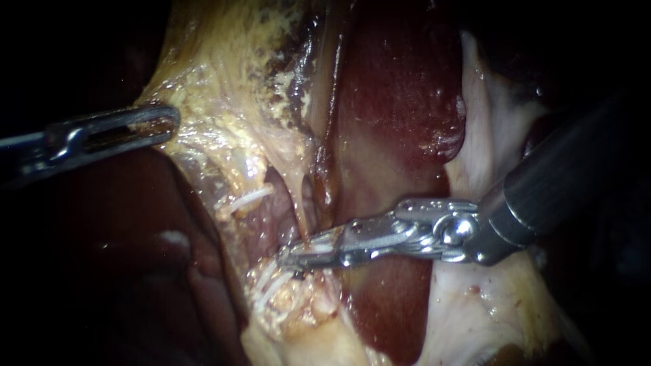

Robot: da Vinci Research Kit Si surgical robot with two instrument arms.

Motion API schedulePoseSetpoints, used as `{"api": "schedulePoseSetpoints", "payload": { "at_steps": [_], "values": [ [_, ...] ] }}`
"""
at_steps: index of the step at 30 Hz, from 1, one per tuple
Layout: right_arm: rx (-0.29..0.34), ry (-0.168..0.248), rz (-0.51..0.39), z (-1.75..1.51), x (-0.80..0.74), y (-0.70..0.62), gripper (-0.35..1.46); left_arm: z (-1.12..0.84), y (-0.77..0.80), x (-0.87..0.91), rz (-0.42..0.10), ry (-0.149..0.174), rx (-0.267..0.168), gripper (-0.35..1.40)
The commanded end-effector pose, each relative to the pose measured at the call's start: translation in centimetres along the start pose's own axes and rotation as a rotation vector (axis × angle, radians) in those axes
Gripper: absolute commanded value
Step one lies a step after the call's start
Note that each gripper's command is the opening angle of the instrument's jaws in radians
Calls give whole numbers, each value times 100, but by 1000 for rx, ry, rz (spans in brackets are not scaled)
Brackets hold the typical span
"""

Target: Going back first clip right tube

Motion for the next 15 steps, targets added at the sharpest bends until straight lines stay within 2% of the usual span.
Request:
{"api": "schedulePoseSetpoints", "payload": {
  "at_steps": [1, 11, 13, 15],
  "values": [
    [0, 0, 0, 0, 0, 0, -35, 0, 0, 0, 0, 0, 1, -35],
    [4, -2, 5, 0, -1, -1, -35, 0, -1, 0, 0, 0, 0, -35],
    [4, -2, 4, 1, -1, -2, -13, 0, -1, 0, 0, 0, 0, -35],
    [4, -2, 4, 1, -2, -2, -3, 0, -1, 1, 0, 0, 0, -35]
  ]
}}
